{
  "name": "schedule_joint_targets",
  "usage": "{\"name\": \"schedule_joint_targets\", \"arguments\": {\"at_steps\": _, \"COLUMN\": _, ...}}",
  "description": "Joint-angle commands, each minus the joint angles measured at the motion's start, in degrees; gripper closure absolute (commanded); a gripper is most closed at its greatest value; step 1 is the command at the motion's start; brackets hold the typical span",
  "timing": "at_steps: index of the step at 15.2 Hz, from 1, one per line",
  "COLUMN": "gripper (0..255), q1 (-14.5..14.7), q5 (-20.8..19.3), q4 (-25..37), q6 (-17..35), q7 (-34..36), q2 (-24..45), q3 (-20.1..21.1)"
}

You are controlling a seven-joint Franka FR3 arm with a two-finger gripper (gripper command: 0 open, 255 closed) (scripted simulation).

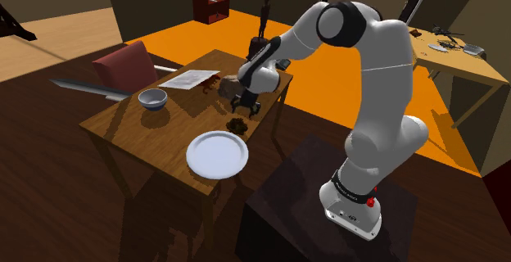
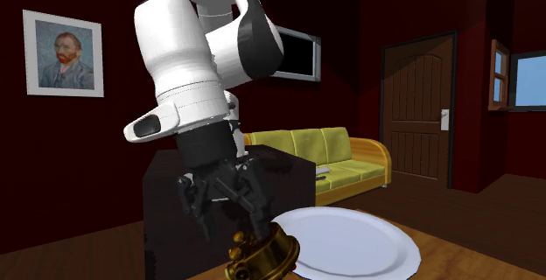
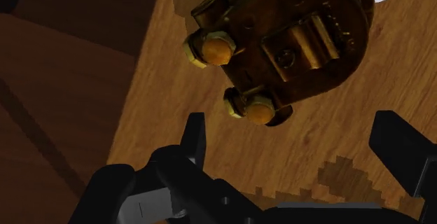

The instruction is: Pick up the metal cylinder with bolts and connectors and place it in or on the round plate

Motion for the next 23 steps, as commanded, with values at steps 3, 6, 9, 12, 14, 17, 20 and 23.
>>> {"name": "schedule_joint_targets", "arguments": {"at_steps": 3, "gripper": 0, "q1": -6.93, "q5": 7.37, "q4": 0.49, "q6": 3.55, "q7": -6.49, "q2": 4.28, "q3": 5.45}}
{"name": "schedule_joint_targets", "arguments": {"at_steps": 6, "gripper": 0, "q1": -6.39, "q5": 7.44, "q4": 1.68, "q6": 4.91, "q7": -6.63, "q2": 6.65, "q3": 5.62}}
{"name": "schedule_joint_targets", "arguments": {"at_steps": 9, "gripper": 0, "q1": -5.90, "q5": 7.50, "q4": 2.79, "q6": 6.01, "q7": -6.75, "q2": 8.70, "q3": 5.73}}
{"name": "schedule_joint_targets", "arguments": {"at_steps": 12, "gripper": 0, "q1": -5.90, "q5": 7.50, "q4": 2.80, "q6": 6.00, "q7": -6.75, "q2": 8.70, "q3": 5.73}}
{"name": "schedule_joint_targets", "arguments": {"at_steps": 14, "gripper": 0, "q1": -5.90, "q5": 7.50, "q4": 2.80, "q6": 6.00, "q7": -6.75, "q2": 8.70, "q3": 5.73}}
{"name": "schedule_joint_targets", "arguments": {"at_steps": 17, "gripper": 255, "q1": -5.90, "q5": 7.50, "q4": 2.80, "q6": 6.00, "q7": -6.75, "q2": 8.70, "q3": 5.73}}
{"name": "schedule_joint_targets", "arguments": {"at_steps": 20, "gripper": 255, "q1": -5.91, "q5": 7.50, "q4": 2.80, "q6": 5.99, "q7": -6.76, "q2": 8.70, "q3": 5.73}}
{"name": "schedule_joint_targets", "arguments": {"at_steps": 23, "gripper": 255, "q1": -5.91, "q5": 7.49, "q4": 2.83, "q6": 5.99, "q7": -6.76, "q2": 8.73, "q3": 5.72}}
